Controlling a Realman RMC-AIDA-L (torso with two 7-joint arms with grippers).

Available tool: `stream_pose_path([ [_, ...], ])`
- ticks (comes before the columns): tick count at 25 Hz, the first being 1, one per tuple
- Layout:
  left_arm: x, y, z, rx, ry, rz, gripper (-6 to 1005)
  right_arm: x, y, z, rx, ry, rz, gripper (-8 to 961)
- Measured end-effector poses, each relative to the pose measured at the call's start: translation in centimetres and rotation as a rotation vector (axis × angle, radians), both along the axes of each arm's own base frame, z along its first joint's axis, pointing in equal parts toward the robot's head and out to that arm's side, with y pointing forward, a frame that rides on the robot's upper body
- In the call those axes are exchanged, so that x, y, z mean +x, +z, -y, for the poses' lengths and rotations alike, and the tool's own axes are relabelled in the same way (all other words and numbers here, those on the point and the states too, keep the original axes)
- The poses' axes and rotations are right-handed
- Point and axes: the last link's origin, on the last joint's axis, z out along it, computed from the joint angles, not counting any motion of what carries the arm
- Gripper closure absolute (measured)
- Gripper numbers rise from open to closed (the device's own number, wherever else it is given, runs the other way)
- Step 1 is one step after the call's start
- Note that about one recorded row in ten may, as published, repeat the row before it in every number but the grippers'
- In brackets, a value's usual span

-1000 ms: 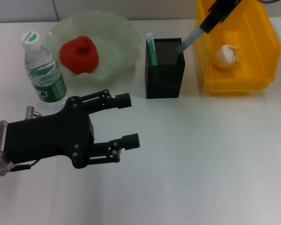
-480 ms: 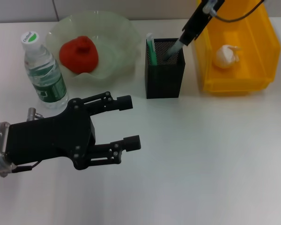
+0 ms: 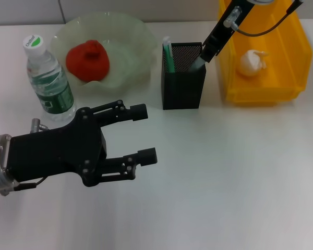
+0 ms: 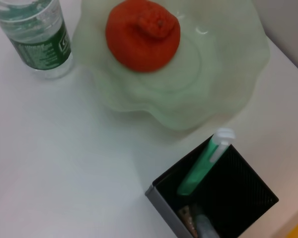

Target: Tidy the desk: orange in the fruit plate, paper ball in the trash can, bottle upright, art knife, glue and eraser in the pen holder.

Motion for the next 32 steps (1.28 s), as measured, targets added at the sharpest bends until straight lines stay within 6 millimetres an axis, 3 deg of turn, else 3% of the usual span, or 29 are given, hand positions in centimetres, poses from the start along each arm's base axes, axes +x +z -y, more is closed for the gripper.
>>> stream_pose_path([
  [9,0.0,0.0,0.0,-0.004,-0.002,0.002,223,0.2,0.3,0.0,0.024,0.011,-0.022,695],
  [12,0.1,0.0,-0.1,-0.004,-0.004,0.003,223,-0.1,1.1,0.4,0.049,0.045,-0.093,672],
  [16,0.1,0.0,-0.1,-0.002,0.0,0.005,223,0.1,3.3,2.7,0.073,0.123,-0.305,665],
  [19,0.0,0.1,-0.1,-0.003,0.003,0.005,223,2.0,5.0,5.1,0.087,0.179,-0.461,664],
  [24,0.0,0.2,-0.1,-0.005,0.006,0.004,222,4.3,5.3,7.8,0.023,0.225,-0.622,663],
  [25,0.0,0.2,-0.1,-0.005,0.006,0.004,222,6.5,5.2,9.4,-0.018,0.248,-0.721,663],
  [27,0.0,0.2,-0.1,-0.007,0.005,0.002,222,7.6,5.1,10.1,-0.03,0.254,-0.779,663],
  [28,-0.1,0.2,0.0,-0.011,0.002,-0.002,222,10.1,4.5,11.4,-0.038,0.241,-0.878,663],
  [29,-0.1,0.2,0.0,-0.011,0.002,-0.002,222,10.1,4.5,11.4,-0.038,0.241,-0.878,662],
  [30,-0.1,0.3,0.0,-0.013,0.0,-0.003,222,12.4,3.9,12.4,-0.038,0.235,-0.971,662],
  [31,-0.2,0.3,0.0,-0.015,-0.002,-0.004,222,12.4,3.9,12.4,-0.038,0.235,-0.971,662],
  [32,-0.2,0.3,0.0,-0.015,-0.002,-0.005,222,13.7,3.4,13.1,-0.039,0.234,-1.019,662],
])
